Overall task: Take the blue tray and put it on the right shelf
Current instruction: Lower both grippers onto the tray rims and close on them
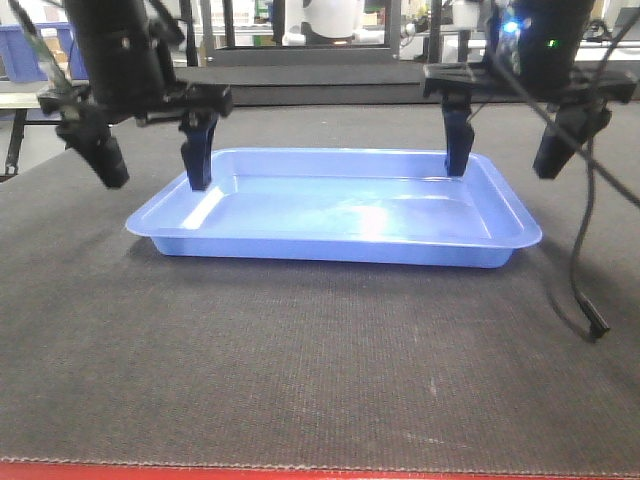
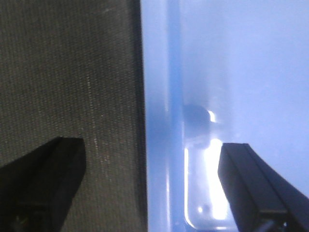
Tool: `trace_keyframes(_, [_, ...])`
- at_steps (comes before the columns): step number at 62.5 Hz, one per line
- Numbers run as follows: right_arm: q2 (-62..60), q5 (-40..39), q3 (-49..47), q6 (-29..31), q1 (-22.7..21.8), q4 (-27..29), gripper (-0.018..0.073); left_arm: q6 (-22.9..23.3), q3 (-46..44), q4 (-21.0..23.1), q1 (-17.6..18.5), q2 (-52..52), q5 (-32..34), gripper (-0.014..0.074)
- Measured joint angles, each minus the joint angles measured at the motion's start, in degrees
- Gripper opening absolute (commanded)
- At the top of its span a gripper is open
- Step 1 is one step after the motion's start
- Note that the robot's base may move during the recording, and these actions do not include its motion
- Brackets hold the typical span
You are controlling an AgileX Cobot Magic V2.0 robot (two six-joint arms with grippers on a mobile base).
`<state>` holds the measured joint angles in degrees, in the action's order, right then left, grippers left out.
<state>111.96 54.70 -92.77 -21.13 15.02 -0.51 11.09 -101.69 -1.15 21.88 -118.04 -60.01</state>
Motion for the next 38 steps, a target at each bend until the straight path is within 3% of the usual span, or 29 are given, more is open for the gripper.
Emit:
trace_keyframes(27, [4.6, -1.1, -0.2, 1.5, 0.0, 0.1, 0.0614, 0.2, -0.1, 1.7, -0.7, -3.3, 1.3, 0.0451])
trace_keyframes(34, [5.2, -1.3, -0.3, 2.1, 0.0, 0.5, 0.0497, 0.2, -0.1, 2.1, -0.7, -3.4, 1.3, 0.0451])
trace_keyframes(38, [5.2, -1.4, -0.3, 2.3, 0.0, 0.5, 0.0371, 0.2, -0.1, 2.3, -0.7, -3.4, 1.3, 0.0440])
